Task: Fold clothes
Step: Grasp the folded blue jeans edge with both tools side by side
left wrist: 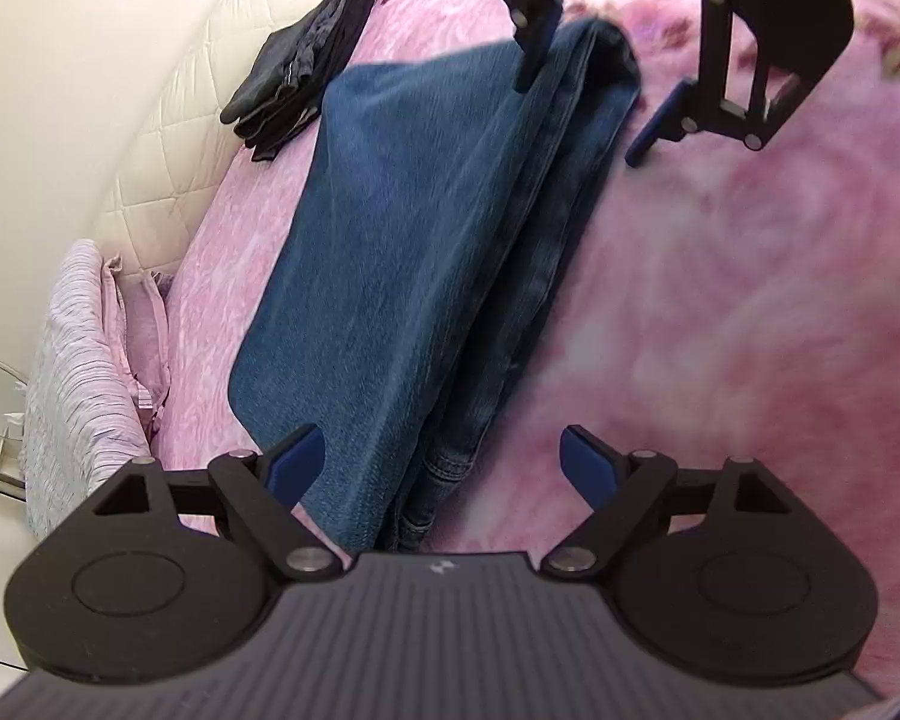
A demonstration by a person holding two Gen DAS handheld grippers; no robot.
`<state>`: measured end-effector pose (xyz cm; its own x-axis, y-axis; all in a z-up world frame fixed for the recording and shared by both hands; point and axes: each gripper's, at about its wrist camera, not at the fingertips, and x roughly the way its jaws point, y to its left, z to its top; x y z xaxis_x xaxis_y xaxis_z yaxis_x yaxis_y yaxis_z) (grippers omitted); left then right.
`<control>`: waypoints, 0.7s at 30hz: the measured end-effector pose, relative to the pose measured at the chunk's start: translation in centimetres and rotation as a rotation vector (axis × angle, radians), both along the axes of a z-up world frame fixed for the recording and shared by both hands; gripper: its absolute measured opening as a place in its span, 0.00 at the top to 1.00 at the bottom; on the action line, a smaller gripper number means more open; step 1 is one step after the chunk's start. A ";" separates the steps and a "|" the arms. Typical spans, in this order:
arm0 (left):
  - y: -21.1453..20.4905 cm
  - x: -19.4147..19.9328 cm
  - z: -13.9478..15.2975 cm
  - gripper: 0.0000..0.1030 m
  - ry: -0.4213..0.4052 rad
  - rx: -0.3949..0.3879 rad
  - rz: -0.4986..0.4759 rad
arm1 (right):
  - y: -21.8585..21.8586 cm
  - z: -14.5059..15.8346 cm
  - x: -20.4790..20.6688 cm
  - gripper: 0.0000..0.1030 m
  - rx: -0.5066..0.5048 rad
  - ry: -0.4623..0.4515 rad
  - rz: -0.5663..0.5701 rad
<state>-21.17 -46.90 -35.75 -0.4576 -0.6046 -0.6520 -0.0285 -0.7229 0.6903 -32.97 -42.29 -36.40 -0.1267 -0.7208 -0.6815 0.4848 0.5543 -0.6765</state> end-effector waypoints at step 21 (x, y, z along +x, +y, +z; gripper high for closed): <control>-6.1 -2.2 -3.6 0.56 -0.139 -0.124 -0.034 | 0.1 3.5 -5.8 0.55 0.030 -0.082 0.096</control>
